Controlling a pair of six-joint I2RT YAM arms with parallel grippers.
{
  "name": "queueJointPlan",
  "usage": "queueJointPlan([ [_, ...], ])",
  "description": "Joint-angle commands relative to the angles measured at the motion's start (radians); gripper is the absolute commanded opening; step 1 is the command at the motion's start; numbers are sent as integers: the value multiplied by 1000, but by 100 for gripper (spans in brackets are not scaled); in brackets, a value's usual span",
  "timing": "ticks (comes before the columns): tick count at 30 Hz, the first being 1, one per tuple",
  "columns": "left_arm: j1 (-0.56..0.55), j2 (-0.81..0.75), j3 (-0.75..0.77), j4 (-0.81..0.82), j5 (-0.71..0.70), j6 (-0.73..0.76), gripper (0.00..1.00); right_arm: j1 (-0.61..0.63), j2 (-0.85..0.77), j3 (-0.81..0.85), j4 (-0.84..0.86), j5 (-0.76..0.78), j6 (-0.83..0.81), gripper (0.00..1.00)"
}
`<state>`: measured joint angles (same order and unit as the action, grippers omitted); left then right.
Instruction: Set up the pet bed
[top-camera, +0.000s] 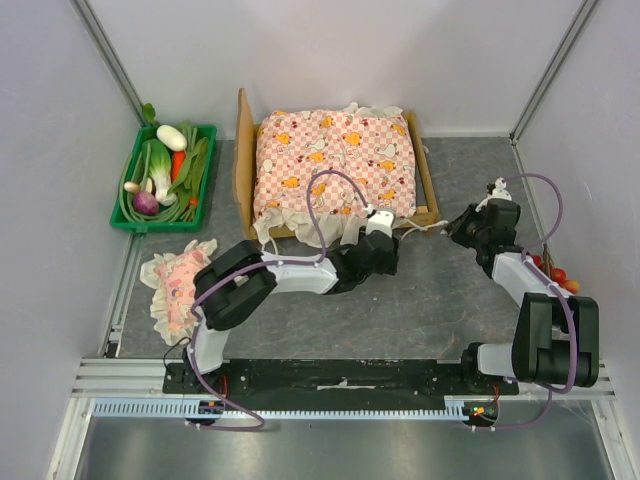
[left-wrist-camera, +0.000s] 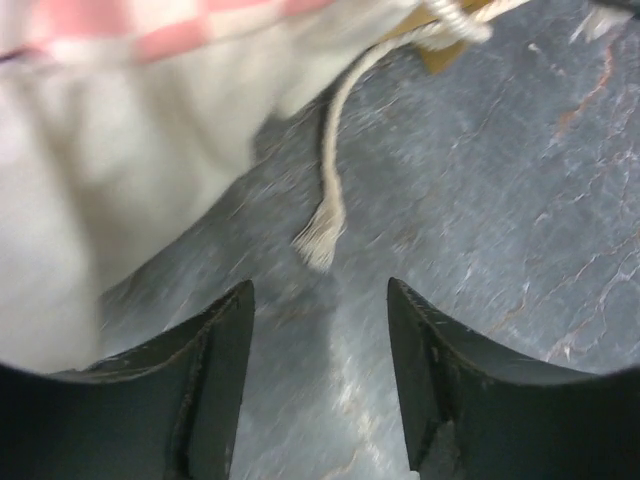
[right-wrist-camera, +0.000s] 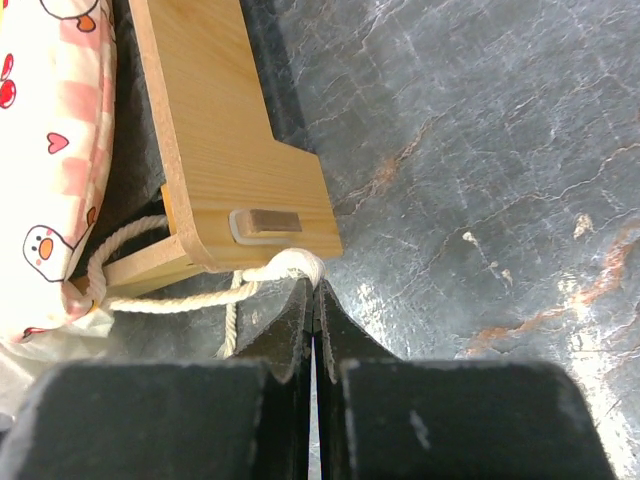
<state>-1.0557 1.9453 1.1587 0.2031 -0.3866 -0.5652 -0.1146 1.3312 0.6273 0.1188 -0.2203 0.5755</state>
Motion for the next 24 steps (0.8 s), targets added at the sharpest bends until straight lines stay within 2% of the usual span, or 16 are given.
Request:
queueJointPlan([
  [1, -3, 112, 142, 70, 46, 183, 67, -2, -36, -6, 24, -62, -6, 0],
  [6, 20, 217, 235, 3, 86, 173, 72, -3, -56, 0, 18, -89, 0, 0],
  [10, 29, 288, 349, -128, 77, 154, 72, -2, -72, 0, 13, -106, 3, 1],
  [13, 28, 302, 368, -171, 61, 140, 69, -2, -78, 0, 13, -106, 4, 1],
  [19, 19, 282, 325, -197, 48, 131, 54, -3, -69, 0, 21, -113, 9, 2],
  [24, 2, 282, 320, -266, 38, 152, 38, -3, -75, -3, 27, -111, 9, 3],
])
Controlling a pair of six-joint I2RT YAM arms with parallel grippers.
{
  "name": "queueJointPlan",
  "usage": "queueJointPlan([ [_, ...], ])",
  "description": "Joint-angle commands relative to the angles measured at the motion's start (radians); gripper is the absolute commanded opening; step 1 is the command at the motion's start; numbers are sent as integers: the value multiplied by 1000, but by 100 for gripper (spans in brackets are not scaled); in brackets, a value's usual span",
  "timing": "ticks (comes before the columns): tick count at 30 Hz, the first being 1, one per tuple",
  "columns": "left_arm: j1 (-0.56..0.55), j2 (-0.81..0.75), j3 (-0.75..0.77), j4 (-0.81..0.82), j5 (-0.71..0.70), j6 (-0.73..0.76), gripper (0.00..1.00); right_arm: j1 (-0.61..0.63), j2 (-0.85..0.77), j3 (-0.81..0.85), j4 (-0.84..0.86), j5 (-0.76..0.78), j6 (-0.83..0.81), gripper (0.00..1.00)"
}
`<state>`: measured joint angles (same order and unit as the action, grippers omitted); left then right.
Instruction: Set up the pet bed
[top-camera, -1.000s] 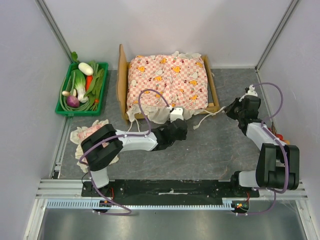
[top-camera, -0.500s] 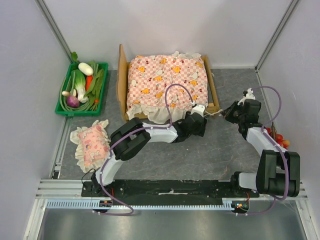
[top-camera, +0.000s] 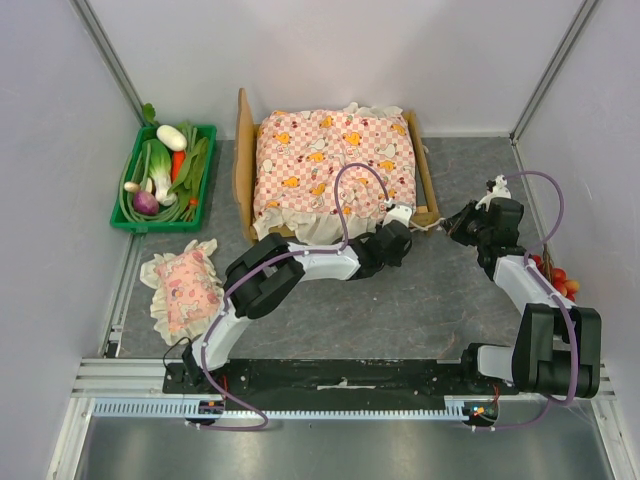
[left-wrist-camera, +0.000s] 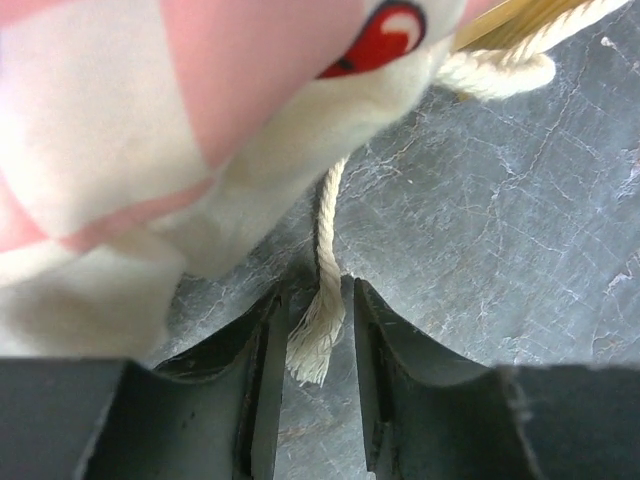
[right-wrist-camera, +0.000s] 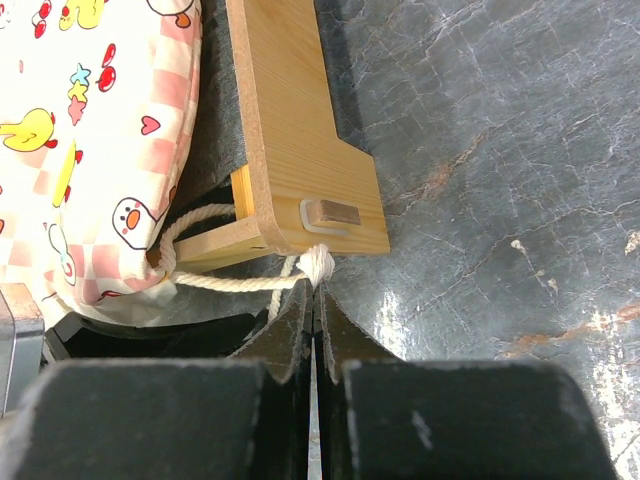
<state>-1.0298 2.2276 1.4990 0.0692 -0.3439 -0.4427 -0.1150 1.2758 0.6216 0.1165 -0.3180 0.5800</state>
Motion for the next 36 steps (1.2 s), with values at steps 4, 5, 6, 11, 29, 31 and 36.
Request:
queueJointPlan([
  [4, -50, -8, -39, -151, -26, 39, 33, -2, -21, 1, 31, -10, 6, 3],
  [5, -52, -11, -45, -151, -26, 36, 32, -2, -20, 1, 31, -10, 6, 3],
  [6, -55, -11, -51, -152, -23, 38, 27, -3, -18, 0, 31, -9, 6, 4],
  [11, -61, -11, -52, -163, -14, 45, 2, -3, -13, 3, 35, -9, 7, 4],
  [29, 0, -236, -238, -174, -26, 32, 2, -3, -13, 38, 31, 62, 27, 3],
  [31, 10, -267, -258, -163, -20, 38, 2, -6, -10, 52, 28, 97, 30, 2],
  [36, 23, -312, -319, -164, -32, 29, 2, -15, 5, 105, 28, 155, 44, 0],
])
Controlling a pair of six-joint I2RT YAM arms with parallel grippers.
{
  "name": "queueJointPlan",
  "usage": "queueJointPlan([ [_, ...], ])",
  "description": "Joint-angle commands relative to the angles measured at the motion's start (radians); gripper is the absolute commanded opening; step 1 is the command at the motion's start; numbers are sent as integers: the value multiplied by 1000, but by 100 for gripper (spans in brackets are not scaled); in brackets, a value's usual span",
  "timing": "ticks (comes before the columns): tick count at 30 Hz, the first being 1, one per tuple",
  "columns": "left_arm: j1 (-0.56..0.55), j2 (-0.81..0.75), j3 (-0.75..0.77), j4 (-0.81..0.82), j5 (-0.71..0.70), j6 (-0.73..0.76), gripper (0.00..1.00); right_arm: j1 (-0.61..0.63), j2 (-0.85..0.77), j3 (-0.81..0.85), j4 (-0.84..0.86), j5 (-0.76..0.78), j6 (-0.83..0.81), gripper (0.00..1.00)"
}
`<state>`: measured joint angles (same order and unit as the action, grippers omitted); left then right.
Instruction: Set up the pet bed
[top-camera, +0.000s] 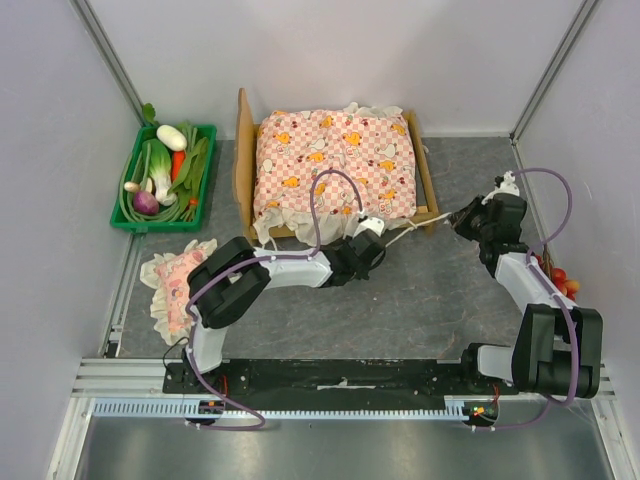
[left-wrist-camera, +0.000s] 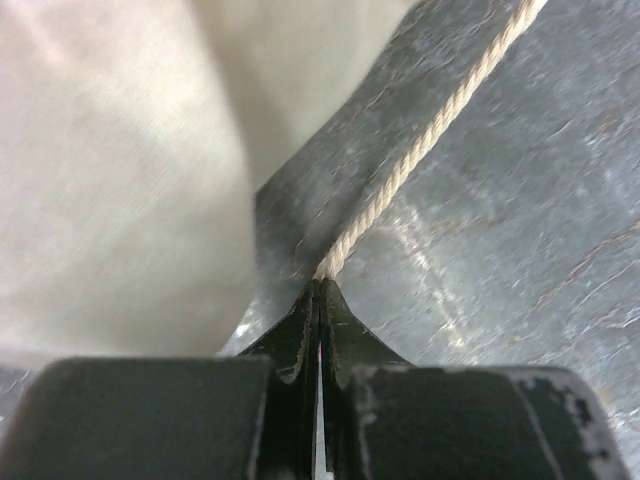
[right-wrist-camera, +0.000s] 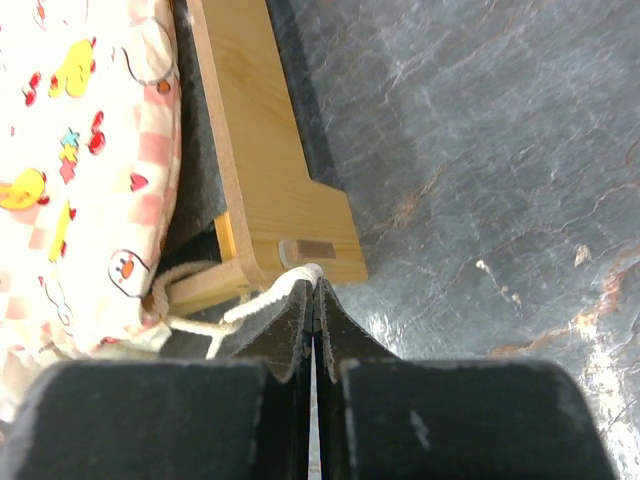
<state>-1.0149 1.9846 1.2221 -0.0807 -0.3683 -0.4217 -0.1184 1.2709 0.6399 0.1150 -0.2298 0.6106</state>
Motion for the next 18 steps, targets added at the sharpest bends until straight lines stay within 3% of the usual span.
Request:
queueJointPlan([
  [1, 12, -82, -55, -5, -6, 5, 2, -13, 18, 98, 28, 79, 14, 0],
  [14, 50, -99, -118, -24, -41, -31, 2, -43, 51, 150, 48, 113, 46, 0],
  [18, 44, -113, -128, 24, 21, -16, 2, -41, 28, 141, 41, 44, 20, 0],
])
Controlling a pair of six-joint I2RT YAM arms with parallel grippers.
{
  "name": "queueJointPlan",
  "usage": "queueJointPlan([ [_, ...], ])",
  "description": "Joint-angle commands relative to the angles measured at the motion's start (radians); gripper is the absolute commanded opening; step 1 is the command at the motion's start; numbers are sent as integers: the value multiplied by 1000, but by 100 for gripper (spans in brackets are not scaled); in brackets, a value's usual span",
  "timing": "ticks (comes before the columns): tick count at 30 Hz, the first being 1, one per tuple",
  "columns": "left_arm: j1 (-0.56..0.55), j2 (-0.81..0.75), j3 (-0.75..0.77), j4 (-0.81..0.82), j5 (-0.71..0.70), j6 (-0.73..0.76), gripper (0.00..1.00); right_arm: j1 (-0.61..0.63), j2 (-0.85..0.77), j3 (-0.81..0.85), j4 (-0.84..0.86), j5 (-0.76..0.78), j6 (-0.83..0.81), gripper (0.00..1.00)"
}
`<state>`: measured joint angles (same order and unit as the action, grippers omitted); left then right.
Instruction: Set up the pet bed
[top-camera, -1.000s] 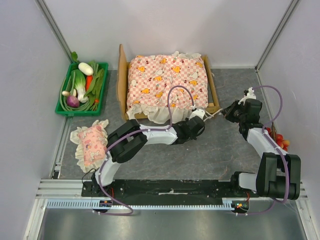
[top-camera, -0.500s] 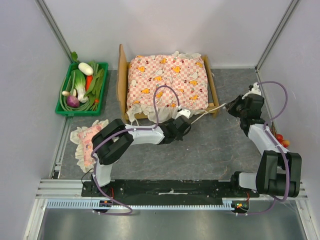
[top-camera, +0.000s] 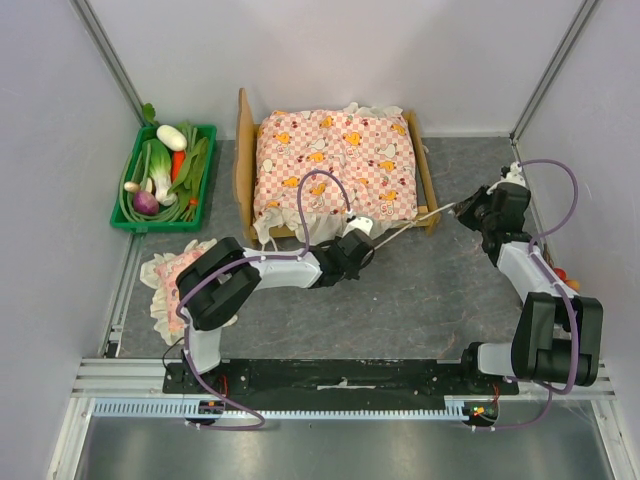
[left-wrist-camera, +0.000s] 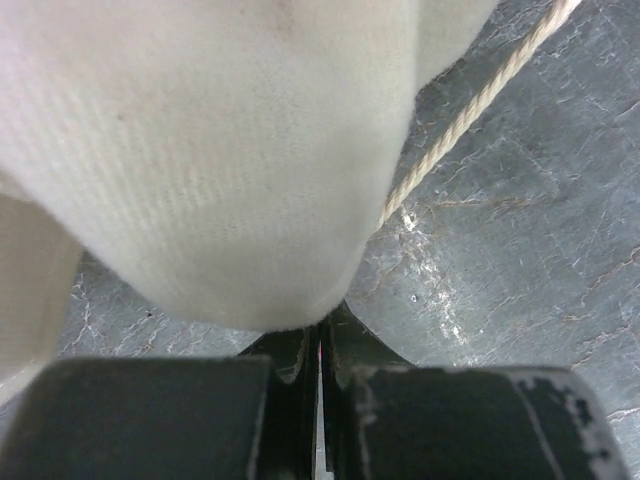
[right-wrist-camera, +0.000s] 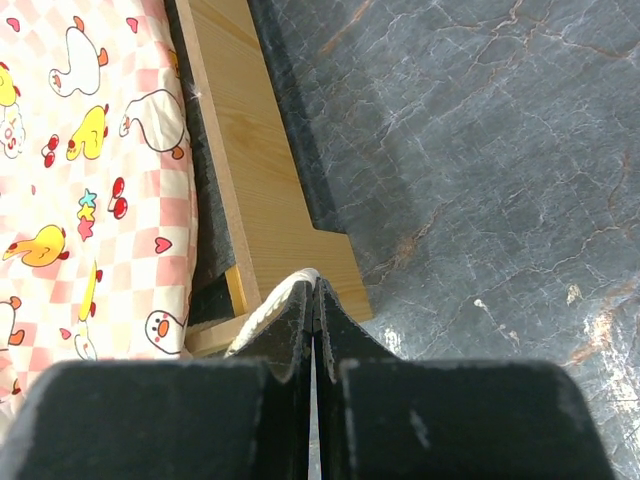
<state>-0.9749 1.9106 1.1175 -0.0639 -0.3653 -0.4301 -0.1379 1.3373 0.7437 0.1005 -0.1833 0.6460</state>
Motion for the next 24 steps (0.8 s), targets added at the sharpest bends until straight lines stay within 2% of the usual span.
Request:
queueJointPlan([
  [1, 1, -42, -10, 12, 32, -3, 9, -22, -50, 25, 56, -24, -20, 1],
  [4, -28, -61, 28, 16, 66, 24, 30, -20, -143, -50, 29, -100, -25, 29],
  [5, -41, -68, 33, 16, 68, 27, 33, -22, -165, -59, -31, -94, -37, 42],
  [6, -44, -96, 34, 15, 68, 24, 40, -22, -187, -66, -54, -79, -45, 45],
  [8, -47, -129, 28, 7, 62, 5, 46, -22, -220, -47, -128, -68, -77, 52],
  [12, -48, -240, -21, -33, 16, 1, 56, -22, -190, 68, -183, -99, -108, 54],
  [13, -48, -295, -31, -46, 3, 2, 61, -22, -166, 106, -165, -172, -106, 54],
  [16, -50, -390, -64, -75, -33, 10, 65, 26, -55, 219, -169, -246, -98, 54],
  [19, -44, -471, -71, -128, -96, 10, 69, 124, 75, 325, -231, -220, -137, 54],
  [24, 13, -587, -74, -195, -109, 4, 72, 205, 223, 382, -240, -141, -126, 54],
])
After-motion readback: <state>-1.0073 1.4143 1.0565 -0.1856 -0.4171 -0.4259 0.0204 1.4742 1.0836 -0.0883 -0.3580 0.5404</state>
